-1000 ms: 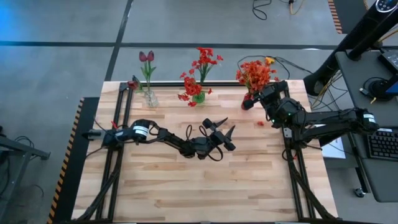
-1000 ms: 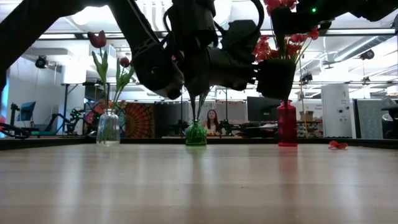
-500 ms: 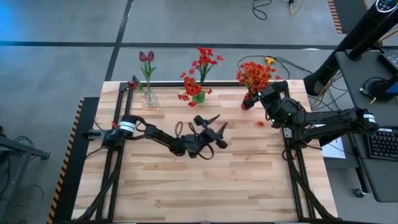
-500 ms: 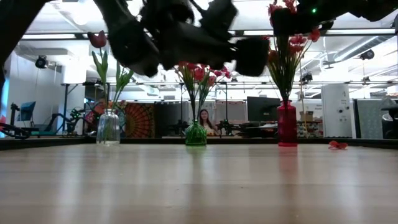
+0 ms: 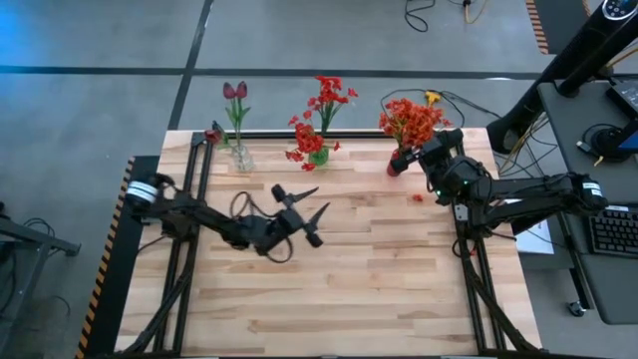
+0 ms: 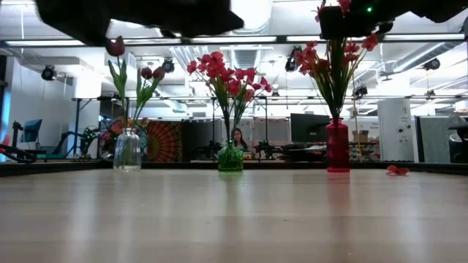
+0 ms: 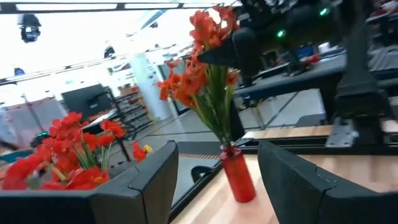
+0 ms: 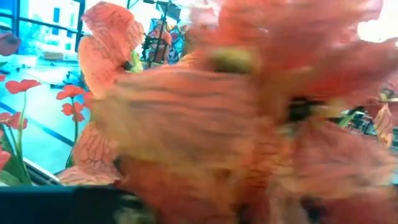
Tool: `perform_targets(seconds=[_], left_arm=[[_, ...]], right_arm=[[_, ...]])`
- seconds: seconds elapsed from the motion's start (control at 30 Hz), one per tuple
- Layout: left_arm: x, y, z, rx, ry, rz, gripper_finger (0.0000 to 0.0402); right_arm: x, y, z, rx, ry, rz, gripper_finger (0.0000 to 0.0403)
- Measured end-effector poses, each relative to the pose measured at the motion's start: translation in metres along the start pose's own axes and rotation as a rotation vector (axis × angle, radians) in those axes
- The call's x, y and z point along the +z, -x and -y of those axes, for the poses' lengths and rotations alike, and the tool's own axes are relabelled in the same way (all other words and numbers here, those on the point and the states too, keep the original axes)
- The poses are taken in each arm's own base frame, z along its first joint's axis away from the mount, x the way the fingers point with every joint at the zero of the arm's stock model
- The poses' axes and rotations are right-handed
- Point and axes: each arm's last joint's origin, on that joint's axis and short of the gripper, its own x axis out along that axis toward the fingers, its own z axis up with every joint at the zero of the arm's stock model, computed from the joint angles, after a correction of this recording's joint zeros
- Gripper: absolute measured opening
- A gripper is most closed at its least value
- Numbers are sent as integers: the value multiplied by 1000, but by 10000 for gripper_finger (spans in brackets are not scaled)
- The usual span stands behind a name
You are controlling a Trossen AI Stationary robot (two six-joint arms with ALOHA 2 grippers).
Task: Sort flowers into vase by color
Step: Put the orange flower into the red vase
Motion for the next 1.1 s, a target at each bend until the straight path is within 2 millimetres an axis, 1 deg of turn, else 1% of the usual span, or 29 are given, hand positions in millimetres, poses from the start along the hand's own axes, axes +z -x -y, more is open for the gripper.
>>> perform_targets(seconds=[0.17, 0.3, 0.4, 0.77, 0.9, 1.1], left_arm=[[5, 25, -19, 7, 37, -5, 203], [6, 39, -31, 42, 65, -24, 203], [7, 45, -36, 35, 82, -17, 203], [3, 48, -36, 20, 101, -28, 203], [4, 47, -34, -20, 88, -24, 203], [9, 43, -31, -111, 138, 21, 203]], right_arm=[[1, 2, -2, 19, -5, -9, 260], [4, 2, -4, 40, -4, -39, 281], [7, 2, -4, 53, 2, -63, 295], [24, 1, 2, 86, -14, -202, 338], [28, 2, 5, 85, -25, -227, 343], [39, 2, 11, 83, -51, -253, 343]])
